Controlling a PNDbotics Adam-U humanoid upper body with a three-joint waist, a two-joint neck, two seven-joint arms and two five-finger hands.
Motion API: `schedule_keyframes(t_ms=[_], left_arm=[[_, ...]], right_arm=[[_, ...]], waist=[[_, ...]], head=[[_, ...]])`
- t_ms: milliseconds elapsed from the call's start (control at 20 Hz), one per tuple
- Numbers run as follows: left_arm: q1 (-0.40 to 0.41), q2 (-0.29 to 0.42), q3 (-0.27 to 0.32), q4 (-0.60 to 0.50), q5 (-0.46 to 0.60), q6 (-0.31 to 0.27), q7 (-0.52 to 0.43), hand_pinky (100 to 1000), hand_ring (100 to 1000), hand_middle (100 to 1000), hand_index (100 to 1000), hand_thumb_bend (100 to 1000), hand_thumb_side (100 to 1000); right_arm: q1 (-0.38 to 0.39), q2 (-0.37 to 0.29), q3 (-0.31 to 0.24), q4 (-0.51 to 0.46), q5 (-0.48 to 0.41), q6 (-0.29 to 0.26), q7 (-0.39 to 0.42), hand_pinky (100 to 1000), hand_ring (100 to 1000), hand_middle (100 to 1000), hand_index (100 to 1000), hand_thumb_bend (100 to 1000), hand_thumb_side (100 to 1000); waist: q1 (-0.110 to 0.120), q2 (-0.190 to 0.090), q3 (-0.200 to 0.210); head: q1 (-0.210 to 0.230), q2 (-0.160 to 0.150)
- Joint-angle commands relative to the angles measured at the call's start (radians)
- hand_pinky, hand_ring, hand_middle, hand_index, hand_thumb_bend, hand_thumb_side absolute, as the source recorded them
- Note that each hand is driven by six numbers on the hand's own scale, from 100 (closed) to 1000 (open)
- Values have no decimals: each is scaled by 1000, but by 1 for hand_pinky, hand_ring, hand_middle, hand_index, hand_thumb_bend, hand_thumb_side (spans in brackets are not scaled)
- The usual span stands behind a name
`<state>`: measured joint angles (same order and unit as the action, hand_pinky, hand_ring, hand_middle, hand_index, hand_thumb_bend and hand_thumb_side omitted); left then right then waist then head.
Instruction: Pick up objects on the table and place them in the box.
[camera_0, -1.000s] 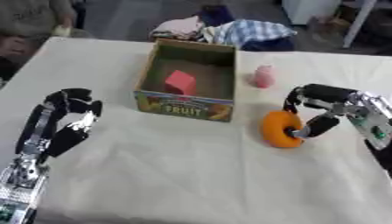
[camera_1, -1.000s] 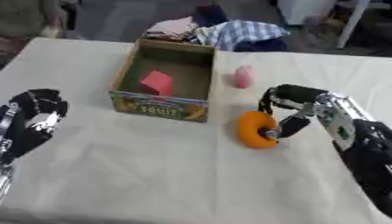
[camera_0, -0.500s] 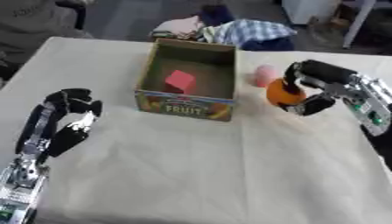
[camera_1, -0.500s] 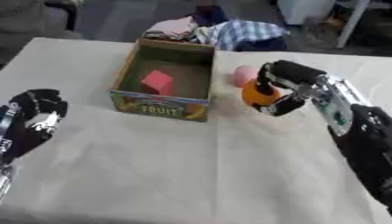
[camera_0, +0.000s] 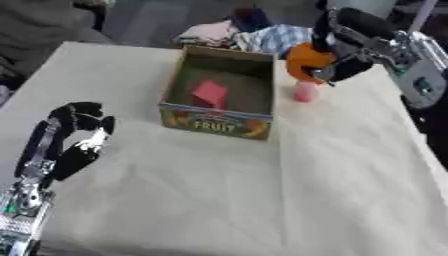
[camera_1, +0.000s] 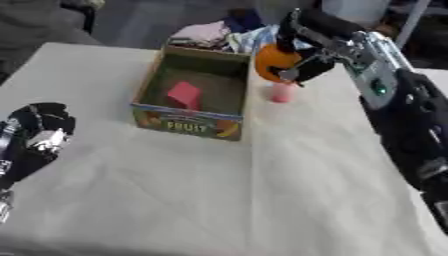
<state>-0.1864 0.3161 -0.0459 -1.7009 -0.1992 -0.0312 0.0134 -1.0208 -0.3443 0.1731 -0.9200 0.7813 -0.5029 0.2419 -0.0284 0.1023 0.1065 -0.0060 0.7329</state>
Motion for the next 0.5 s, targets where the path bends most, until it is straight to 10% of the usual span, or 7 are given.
schedule_keyframes(t_ms=[50, 450, 500], left_arm=[[-20, 7, -7, -16, 5, -3, -10, 689, 631, 615, 739, 336, 463], [-39, -5, -21, -17, 11, -5, -25, 689, 632, 615, 739, 337, 464], [-40, -6, -21, -17, 12, -5, -25, 689, 632, 615, 739, 336, 465]], right_arm=[[-49, 65, -52, 75, 92, 19, -50, 600, 563, 314, 390, 224, 113], [-75, 208, -127, 218, 322, 70, -179, 638, 622, 445, 532, 268, 250], [-75, 216, -129, 231, 343, 72, -183, 697, 729, 671, 761, 346, 380]], waist=[[7, -8, 14], [15, 3, 66], [15, 4, 66]], head=[[-18, -16], [-49, -24], [-50, -25]])
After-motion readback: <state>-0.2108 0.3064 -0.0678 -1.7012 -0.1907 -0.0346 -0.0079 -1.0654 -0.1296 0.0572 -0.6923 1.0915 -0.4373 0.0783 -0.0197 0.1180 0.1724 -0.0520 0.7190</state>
